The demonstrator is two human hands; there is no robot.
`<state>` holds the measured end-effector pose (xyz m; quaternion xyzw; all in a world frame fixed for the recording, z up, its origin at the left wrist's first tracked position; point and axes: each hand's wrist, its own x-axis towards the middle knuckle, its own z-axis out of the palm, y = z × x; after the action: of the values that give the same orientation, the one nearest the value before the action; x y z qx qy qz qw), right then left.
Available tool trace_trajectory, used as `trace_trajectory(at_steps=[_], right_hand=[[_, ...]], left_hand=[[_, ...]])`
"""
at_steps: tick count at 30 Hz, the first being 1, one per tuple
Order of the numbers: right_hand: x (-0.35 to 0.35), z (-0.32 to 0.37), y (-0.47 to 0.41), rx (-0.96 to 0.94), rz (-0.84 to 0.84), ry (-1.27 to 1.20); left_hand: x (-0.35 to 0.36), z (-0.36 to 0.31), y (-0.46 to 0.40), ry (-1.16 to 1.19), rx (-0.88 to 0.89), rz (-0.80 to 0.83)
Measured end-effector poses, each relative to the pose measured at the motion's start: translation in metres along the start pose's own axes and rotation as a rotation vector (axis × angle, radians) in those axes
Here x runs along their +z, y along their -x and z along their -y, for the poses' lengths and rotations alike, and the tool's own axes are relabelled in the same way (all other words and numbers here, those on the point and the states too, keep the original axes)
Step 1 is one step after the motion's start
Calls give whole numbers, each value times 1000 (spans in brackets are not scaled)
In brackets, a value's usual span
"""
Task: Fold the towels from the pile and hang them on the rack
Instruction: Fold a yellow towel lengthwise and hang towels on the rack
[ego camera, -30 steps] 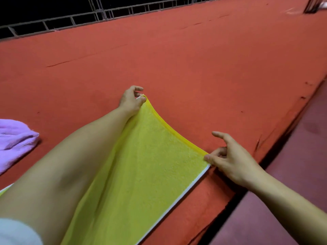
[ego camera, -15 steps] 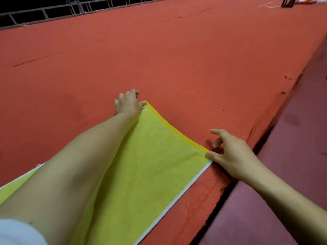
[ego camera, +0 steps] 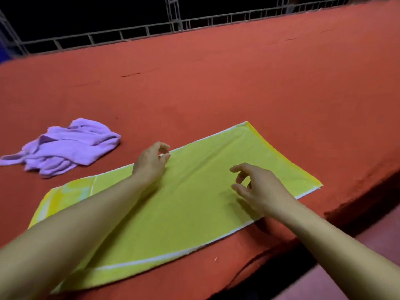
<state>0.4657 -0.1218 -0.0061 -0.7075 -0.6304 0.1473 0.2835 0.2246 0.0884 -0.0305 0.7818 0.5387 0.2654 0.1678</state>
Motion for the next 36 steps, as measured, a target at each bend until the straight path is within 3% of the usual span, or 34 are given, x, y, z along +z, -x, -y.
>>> trace_trajectory(at_steps=[7,11,19,23,27,30,34,36], right_hand=[[80,104,-28,-163,149,-42],[115,161,-34,-239,213,-79],[180,229,32,-453,497,-89],[191,235,59,-511,492,-25],[184,237,79,-546,514,-90],[178,237,95,-597,566,-90],[174,240,107,-611,580,-56],[177,247,96,-556,542,-120]], left_hand=[[-110,138,83,-147,-182,-136],[-156,180,122,-86,-271,-214],[-194,170,276,148,-157,164],[-204,171,308,-67,-54,117],[-211,176,333,85,-2,46],[-221,177,350,-18,69,18],[-231,173,361,38,-12,100],[-230,172,347,77,-60,56]])
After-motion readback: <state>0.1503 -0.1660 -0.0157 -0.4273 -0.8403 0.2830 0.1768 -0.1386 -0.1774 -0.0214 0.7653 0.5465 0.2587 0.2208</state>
